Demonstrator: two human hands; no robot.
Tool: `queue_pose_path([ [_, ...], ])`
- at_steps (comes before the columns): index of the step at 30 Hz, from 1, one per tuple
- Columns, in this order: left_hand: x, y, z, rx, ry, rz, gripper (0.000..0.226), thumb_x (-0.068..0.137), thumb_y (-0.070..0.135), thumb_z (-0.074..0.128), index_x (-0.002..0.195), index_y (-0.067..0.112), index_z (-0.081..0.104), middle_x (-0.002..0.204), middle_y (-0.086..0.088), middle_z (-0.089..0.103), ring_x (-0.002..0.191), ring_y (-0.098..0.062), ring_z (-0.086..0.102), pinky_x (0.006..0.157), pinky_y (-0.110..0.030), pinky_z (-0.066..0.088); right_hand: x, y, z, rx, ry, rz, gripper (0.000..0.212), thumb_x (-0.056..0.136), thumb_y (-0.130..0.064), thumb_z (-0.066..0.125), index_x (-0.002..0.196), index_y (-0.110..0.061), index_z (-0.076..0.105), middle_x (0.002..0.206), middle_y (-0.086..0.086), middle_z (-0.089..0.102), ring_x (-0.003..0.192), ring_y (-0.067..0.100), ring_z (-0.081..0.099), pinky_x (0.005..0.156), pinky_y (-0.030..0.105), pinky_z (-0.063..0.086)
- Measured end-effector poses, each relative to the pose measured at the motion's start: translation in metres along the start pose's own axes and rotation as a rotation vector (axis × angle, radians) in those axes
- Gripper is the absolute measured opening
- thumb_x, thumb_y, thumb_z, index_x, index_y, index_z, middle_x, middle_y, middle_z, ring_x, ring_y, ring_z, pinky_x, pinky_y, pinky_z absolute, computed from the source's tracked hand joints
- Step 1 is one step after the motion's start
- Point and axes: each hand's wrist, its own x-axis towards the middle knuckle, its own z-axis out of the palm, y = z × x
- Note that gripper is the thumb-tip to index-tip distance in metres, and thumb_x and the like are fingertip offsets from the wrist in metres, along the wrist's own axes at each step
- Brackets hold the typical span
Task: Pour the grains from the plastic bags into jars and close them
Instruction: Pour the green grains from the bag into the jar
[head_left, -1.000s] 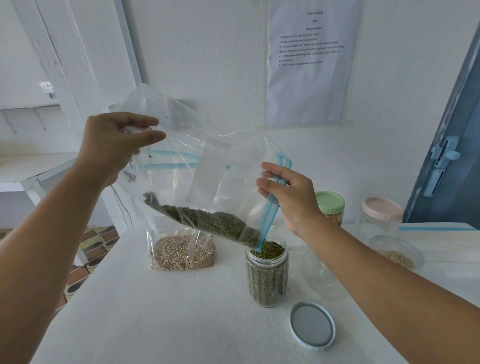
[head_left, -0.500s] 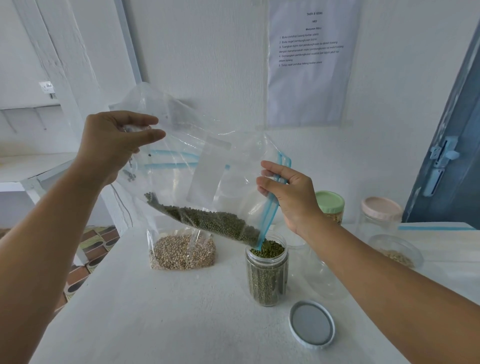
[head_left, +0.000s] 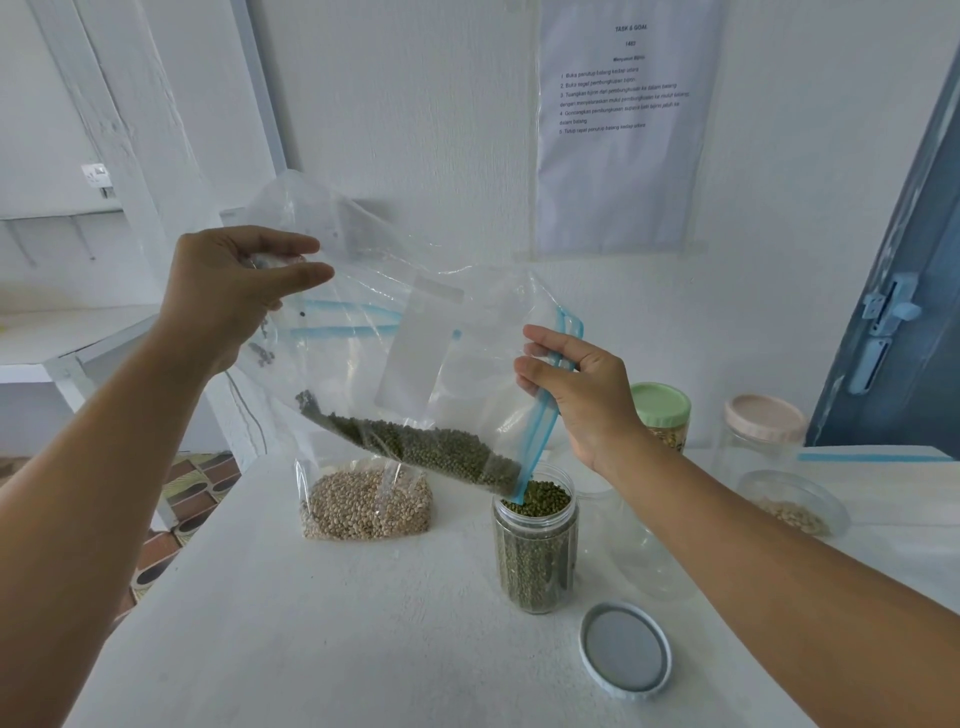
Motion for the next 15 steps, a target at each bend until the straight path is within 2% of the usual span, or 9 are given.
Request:
queue_pose_path([
  [5, -0.001, -0.003, 0.000, 0.008, -0.004, -0.003, 0.037, 0.071, 0.040, 0.092, 0.105, 0.029, 0.081, 0.102, 0.001, 0.078, 0.082, -0.021, 0.064, 0.062, -0.017, 0.052, 0.001, 0.002, -0.001, -0.007, -0.007, 0.003, 0.032, 0.083, 0.007, 0.078, 0.107, -0.015, 0.079, 0.105, 0.009, 0.070, 0.092, 0.015, 0.071, 0.082, 0.029, 0.062],
  [9, -0.003, -0.008, 0.000, 0.010, 0.005, -0.017, 0.042, 0.070, 0.042, 0.092, 0.107, 0.027, 0.081, 0.102, -0.004, 0.078, 0.083, -0.024, 0.063, 0.066, -0.025, 0.052, 0.002, 0.002, -0.001, -0.023, -0.010, 0.003, 0.033, 0.083, 0.007, 0.079, 0.109, -0.014, 0.079, 0.106, 0.009, 0.071, 0.093, 0.015, 0.072, 0.083, 0.030, 0.062],
  [15, -0.004, -0.013, 0.000, -0.011, 0.028, -0.039, 0.034, 0.072, 0.034, 0.093, 0.103, 0.027, 0.081, 0.099, -0.007, 0.077, 0.080, -0.020, 0.060, 0.058, -0.017, 0.048, 0.002, 0.001, 0.001, -0.040, -0.018, 0.004, 0.033, 0.084, 0.007, 0.078, 0.109, -0.014, 0.078, 0.106, 0.009, 0.071, 0.092, 0.015, 0.071, 0.083, 0.030, 0.062],
])
